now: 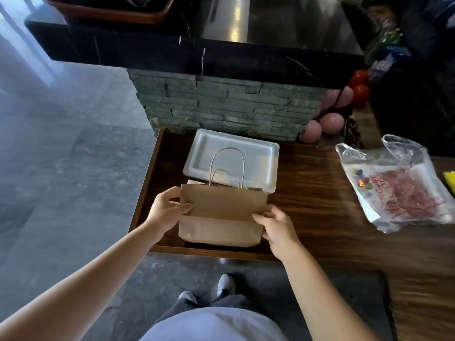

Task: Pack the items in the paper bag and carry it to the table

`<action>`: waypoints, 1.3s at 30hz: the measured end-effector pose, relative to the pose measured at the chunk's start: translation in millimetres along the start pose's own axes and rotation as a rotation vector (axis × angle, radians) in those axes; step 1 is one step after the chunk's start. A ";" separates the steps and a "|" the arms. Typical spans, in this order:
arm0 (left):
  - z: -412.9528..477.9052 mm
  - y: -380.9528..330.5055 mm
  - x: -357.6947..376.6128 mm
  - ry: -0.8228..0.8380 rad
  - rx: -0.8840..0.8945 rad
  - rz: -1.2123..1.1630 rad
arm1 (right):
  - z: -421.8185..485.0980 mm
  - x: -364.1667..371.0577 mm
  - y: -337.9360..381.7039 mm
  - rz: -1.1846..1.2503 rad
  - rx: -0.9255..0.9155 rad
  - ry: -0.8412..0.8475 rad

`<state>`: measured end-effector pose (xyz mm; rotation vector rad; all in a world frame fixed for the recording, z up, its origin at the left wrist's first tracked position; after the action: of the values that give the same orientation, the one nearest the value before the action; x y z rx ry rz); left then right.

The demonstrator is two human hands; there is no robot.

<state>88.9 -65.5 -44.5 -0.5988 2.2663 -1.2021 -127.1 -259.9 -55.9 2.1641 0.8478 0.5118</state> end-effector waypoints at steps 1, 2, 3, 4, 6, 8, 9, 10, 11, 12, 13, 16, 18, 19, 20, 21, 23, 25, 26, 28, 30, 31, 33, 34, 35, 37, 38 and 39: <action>-0.6 -3.1 -1.9 0.008 0.028 0.012 | -2.1 -0.1 2.4 0.006 -0.011 0.024; -1.7 -6.7 -4.9 0.010 0.066 0.044 | -4.3 0.1 5.3 0.002 -0.028 0.047; -3.1 -10.6 -7.4 0.008 0.109 0.091 | -6.6 -0.7 8.5 -0.020 -0.048 0.051; -5.2 -14.9 -9.6 0.004 0.150 0.143 | -8.5 -2.0 12.2 -0.059 -0.072 0.040; -8.8 -22.7 -12.6 0.006 0.216 0.220 | -13.1 -5.9 19.0 -0.141 -0.108 -0.017; -13.4 -27.3 -12.1 0.033 0.267 0.260 | -18.7 -7.8 26.7 -0.203 -0.169 -0.053; -16.9 -29.7 -11.0 0.050 0.291 0.268 | -22.3 -6.9 31.7 -0.230 -0.214 -0.057; -21.2 -32.4 -10.3 0.071 0.314 0.268 | -25.5 -4.8 36.1 -0.249 -0.258 -0.052; -25.4 -35.2 -9.6 0.098 0.343 0.267 | -27.9 -2.7 38.9 -0.257 -0.295 -0.043; -29.9 -38.6 -9.0 0.127 0.379 0.274 | -30.7 0.3 40.7 -0.256 -0.329 -0.033; -34.1 -42.6 -8.0 0.163 0.417 0.276 | -33.8 3.4 41.5 -0.250 -0.359 -0.027; -40.2 -51.8 -8.2 0.212 0.461 0.260 | -37.7 8.0 38.2 -0.249 -0.380 -0.025; -40.2 -53.3 -10.3 0.164 0.445 0.274 | -36.7 6.9 34.0 -0.231 -0.356 -0.022; -40.3 -55.0 -9.3 0.147 0.455 0.306 | -36.1 4.7 32.2 -0.205 -0.336 -0.022; -41.2 -57.8 -6.8 0.146 0.483 0.353 | -35.9 2.8 31.2 -0.178 -0.321 -0.025; -42.0 -60.1 -3.5 0.163 0.512 0.403 | -36.4 1.2 31.6 -0.159 -0.314 -0.030; -41.8 -64.4 2.8 0.229 0.550 0.462 | -40.2 -0.3 36.5 -0.175 -0.334 -0.038; -42.8 -70.1 8.2 0.313 0.580 0.484 | -48.1 2.3 48.1 -0.247 -0.389 -0.030; -44.2 -71.9 11.8 0.353 0.582 0.513 | -52.1 5.2 55.7 -0.287 -0.429 -0.015; -45.4 -72.5 19.1 0.376 0.551 0.726 | -60.8 13.2 72.9 -0.388 -0.510 0.016; -47.7 -74.6 23.5 0.325 0.515 1.001 | -69.9 26.0 92.2 -0.570 -0.598 0.019; -51.4 -79.1 26.3 0.283 0.536 1.093 | -74.7 34.4 101.5 -0.676 -0.659 0.009; -61.2 -91.7 33.8 0.187 0.655 1.187 | -85.1 53.4 117.0 -0.839 -0.795 -0.003; -65.1 -95.5 36.9 0.146 0.700 1.208 | -86.7 63.0 121.2 -0.881 -0.819 0.027; -68.3 -97.8 39.5 0.118 0.727 1.221 | -84.6 72.9 122.2 -0.909 -0.793 0.092; -74.6 -98.5 44.2 0.084 0.761 1.254 | -71.7 91.8 115.5 -1.024 -0.619 0.255; -78.1 -97.2 45.9 0.069 0.777 1.269 | -63.9 99.1 108.8 -1.113 -0.499 0.336; -81.4 -95.9 46.6 0.053 0.793 1.272 | -56.1 104.5 101.7 -1.196 -0.378 0.407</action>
<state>16.8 -91.2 65.6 1.0194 1.4117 -1.1707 -44.8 -209.6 67.0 0.9238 1.8593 0.4104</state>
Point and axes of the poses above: each hand's wrist, its own z-axis towards the middle knuckle, its own x-axis out of the palm, y = z × x, the point moved 7 cm from there along z, towards the middle knuckle, and after that the axes turned 13 degrees about y, right-handed, at the moved point
